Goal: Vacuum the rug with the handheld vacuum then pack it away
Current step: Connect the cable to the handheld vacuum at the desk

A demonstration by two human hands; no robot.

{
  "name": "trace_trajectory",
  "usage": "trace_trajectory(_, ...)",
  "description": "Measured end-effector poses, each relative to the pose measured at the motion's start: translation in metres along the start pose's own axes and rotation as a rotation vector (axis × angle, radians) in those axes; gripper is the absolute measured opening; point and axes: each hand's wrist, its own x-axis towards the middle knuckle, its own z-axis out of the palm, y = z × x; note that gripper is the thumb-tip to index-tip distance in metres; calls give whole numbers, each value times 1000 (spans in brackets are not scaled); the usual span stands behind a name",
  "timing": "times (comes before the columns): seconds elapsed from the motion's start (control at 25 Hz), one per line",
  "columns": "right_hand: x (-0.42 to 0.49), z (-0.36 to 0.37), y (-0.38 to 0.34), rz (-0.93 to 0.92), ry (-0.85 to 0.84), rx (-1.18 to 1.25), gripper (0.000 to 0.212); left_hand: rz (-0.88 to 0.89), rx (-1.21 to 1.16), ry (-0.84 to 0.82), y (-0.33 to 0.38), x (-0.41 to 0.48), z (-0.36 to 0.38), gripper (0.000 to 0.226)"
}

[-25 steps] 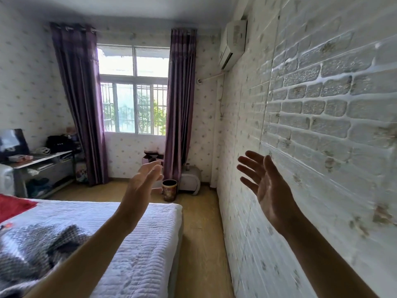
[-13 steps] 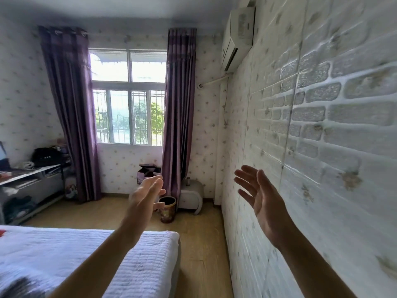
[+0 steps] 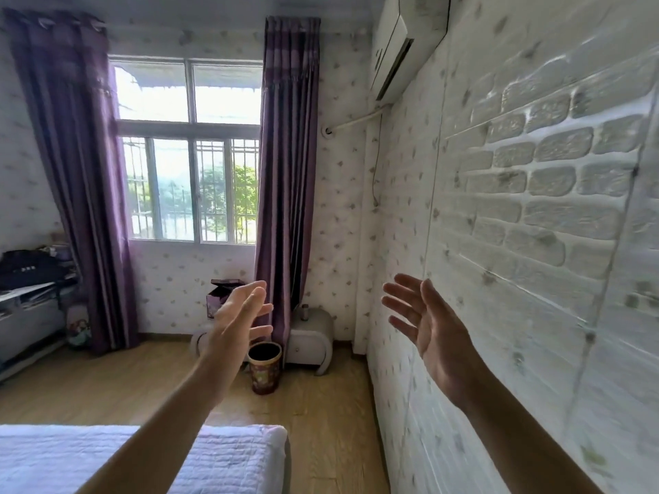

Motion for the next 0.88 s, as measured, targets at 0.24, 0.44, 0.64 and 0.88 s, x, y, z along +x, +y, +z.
trace_trajectory(0.24, 159, 15, 65, -26, -1, -28, 90, 32, -79, 22, -83, 158, -15, 74)
trace_trajectory(0.44, 257, 12, 143, -23, 16, -37, 95, -73, -116, 2, -155, 255, 1, 67)
trace_trajectory(0.64, 369, -15, 225, 3, -28, 31, 91, -90, -139, -8, -237, 355, 36, 84)
trace_trajectory(0.88, 541, -59, 302, 15, -21, 158, 74, -127, -118, 26, -326, 506, 93, 64)
